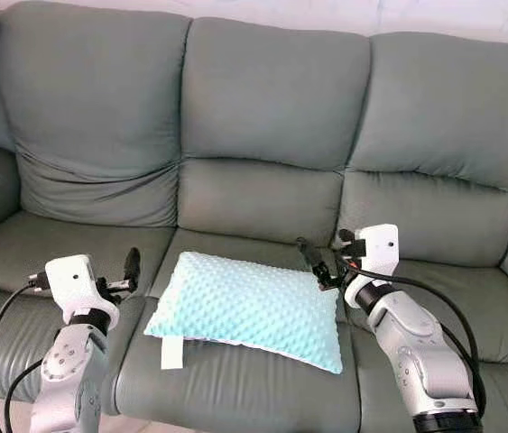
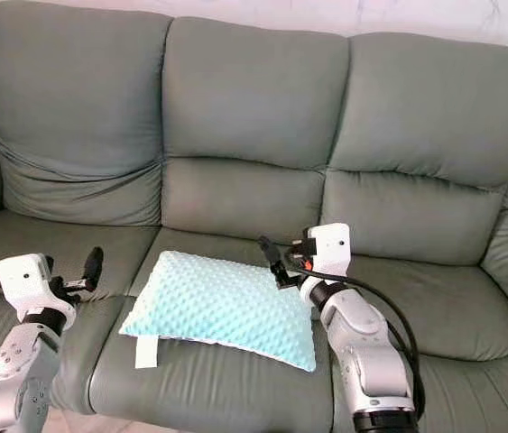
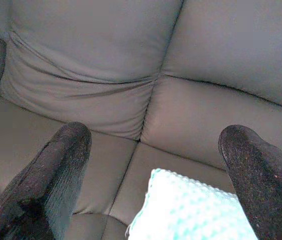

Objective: Move the pillow to the sofa

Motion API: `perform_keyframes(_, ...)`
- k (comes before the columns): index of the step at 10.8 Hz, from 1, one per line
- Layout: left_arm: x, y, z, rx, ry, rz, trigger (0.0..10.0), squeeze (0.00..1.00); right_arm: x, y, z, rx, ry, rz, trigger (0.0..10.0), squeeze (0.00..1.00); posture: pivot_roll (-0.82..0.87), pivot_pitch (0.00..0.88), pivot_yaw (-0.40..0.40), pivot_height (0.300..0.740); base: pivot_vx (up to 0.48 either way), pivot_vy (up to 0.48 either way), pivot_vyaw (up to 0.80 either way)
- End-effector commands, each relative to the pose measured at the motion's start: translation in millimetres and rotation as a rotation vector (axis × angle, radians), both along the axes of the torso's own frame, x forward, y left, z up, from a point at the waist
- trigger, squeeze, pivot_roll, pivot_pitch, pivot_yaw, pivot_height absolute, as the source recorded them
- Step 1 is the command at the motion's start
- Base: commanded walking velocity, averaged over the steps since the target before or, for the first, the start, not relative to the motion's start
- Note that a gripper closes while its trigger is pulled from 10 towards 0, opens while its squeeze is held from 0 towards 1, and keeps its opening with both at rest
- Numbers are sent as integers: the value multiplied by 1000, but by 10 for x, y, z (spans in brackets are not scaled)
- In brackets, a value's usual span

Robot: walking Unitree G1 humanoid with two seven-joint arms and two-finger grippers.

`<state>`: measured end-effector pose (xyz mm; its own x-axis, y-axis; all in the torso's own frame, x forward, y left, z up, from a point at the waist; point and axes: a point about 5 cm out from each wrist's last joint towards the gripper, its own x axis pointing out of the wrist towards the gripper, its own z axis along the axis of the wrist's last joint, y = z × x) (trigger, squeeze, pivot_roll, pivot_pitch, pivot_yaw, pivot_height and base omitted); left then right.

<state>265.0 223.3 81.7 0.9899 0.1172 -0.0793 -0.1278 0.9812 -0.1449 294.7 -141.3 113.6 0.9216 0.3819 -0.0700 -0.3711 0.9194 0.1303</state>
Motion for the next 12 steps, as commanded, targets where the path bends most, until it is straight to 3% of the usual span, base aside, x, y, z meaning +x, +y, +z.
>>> perform_keyframes(1, 3, 44, 49, 10, -5, 24, 10000, 0, 32, -31, 96, -4, -33, -14, 10000, 0, -126, 0, -52, 740, 0, 0, 0)
perform_keyframes(3, -11, 53, 46, 5, 1, 31, 10000, 0, 25, -22, 98, -20, -40, -2, 10000, 0, -114, 0, -55, 740, 0, 0, 0)
perform_keyframes(6, 17, 106, 106, 2, -8, 52, 10000, 0, 15, 100, 79, -33, -40, 33, 10000, 0, -113, 0, -51, 740, 0, 0, 735)
perform_keyframes(10, 32, 102, 136, 40, 4, 64, 10000, 0, 31, 83, 72, -23, -36, 14, 10000, 0, -116, 0, -41, 740, 0, 0, 792)
perform_keyframes(12, 46, 95, 129, 31, 11, 59, 10000, 0, 43, 64, 72, -14, -32, -5, 10000, 0, -121, 0, -35, 740, 0, 0, 0)
